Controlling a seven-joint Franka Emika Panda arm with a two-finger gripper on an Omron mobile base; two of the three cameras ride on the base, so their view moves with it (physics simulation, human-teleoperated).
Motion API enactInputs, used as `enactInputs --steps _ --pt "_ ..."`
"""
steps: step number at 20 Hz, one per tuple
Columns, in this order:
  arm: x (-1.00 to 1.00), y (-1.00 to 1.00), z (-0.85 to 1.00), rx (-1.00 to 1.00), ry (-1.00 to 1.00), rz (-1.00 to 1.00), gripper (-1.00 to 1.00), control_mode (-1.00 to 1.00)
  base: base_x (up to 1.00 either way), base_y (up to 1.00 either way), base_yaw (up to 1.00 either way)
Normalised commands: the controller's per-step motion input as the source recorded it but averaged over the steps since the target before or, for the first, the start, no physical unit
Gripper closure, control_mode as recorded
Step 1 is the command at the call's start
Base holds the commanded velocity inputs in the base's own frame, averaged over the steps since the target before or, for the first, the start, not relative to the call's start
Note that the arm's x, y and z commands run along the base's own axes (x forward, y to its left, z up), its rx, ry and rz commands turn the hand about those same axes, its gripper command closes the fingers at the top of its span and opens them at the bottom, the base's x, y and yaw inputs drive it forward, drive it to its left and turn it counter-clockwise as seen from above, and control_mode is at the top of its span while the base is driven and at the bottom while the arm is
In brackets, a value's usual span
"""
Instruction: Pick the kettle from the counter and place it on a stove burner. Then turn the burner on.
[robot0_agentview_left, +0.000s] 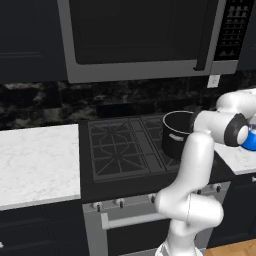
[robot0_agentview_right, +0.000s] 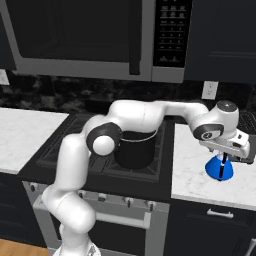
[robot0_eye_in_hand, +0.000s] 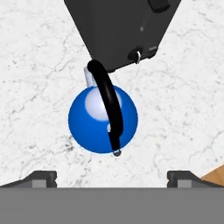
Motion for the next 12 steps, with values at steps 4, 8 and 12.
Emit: enactInputs --steps 4,8,12 --pt "0.28 0.0 -0.27 0.0 0.06 0.04 -1.0 -1.0 0.0 0.0 0.0" --pt "0.2 0.0 -0.1 0.0 0.1 0.03 -1.0 -1.0 0.0 0.0 0.0" --pt "0.12 -0.06 -0.02 0.0 0.1 0.0 -1.0 -1.0 0.0 0.0 0.0"
